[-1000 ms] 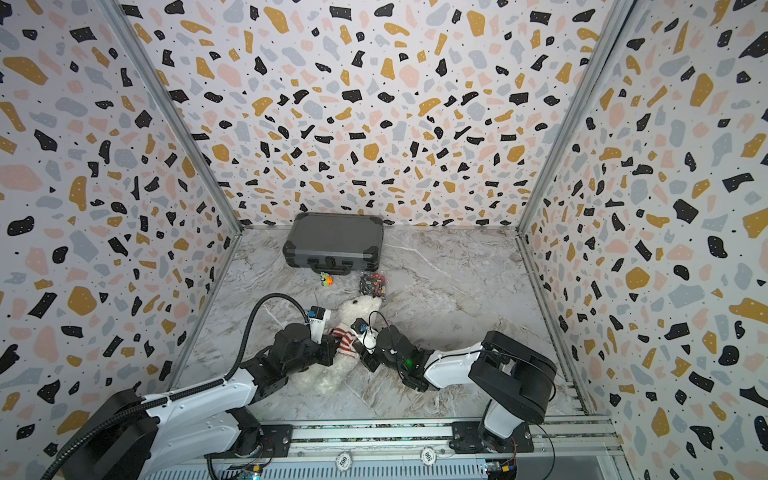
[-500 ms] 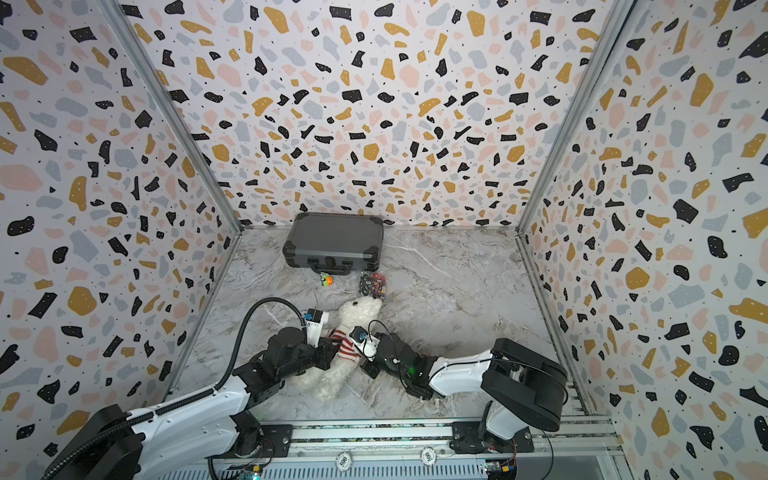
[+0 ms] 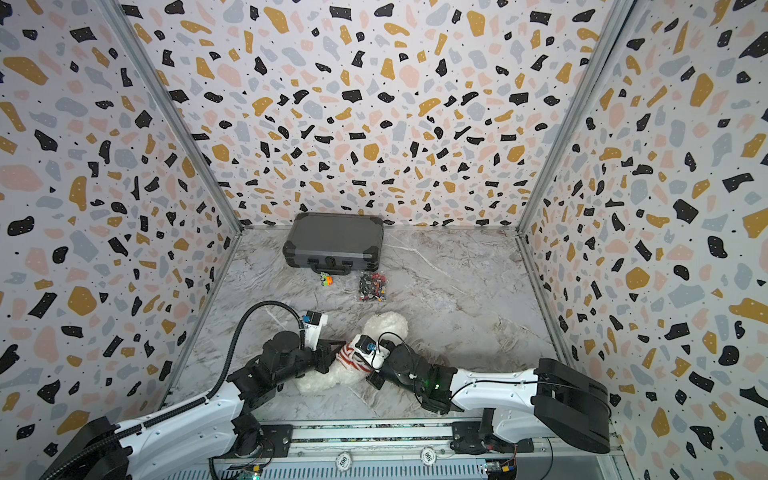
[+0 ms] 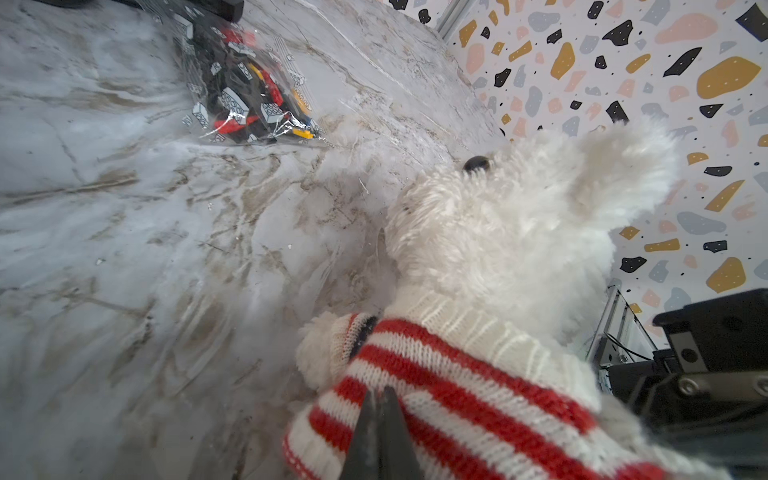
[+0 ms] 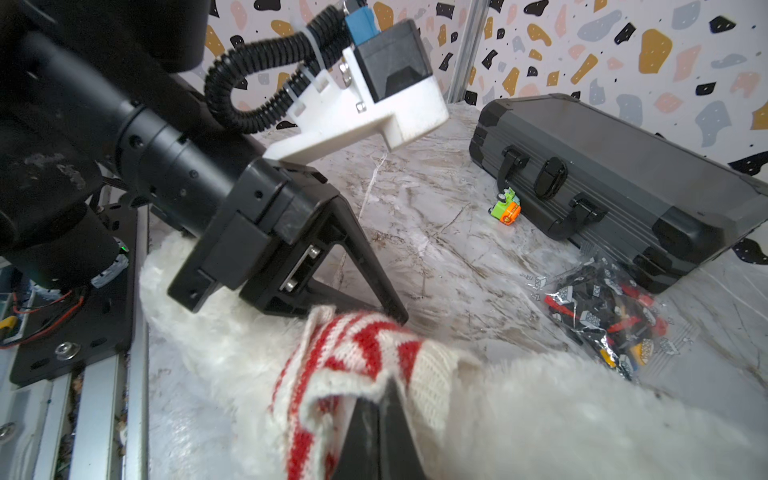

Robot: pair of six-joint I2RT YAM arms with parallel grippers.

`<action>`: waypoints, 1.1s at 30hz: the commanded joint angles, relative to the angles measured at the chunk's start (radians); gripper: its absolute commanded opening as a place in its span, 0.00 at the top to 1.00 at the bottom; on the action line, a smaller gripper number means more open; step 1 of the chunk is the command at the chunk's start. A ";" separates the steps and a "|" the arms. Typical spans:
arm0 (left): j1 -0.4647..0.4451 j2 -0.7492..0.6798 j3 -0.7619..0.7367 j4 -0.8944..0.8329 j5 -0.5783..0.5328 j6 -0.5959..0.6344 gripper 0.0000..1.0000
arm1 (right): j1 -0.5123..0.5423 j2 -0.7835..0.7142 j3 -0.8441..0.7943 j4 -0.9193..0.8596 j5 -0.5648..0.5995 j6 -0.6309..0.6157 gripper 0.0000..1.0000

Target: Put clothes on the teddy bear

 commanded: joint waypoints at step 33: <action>0.001 0.045 -0.061 0.082 0.032 -0.047 1.00 | 0.075 0.025 0.055 -0.182 0.149 -0.046 0.97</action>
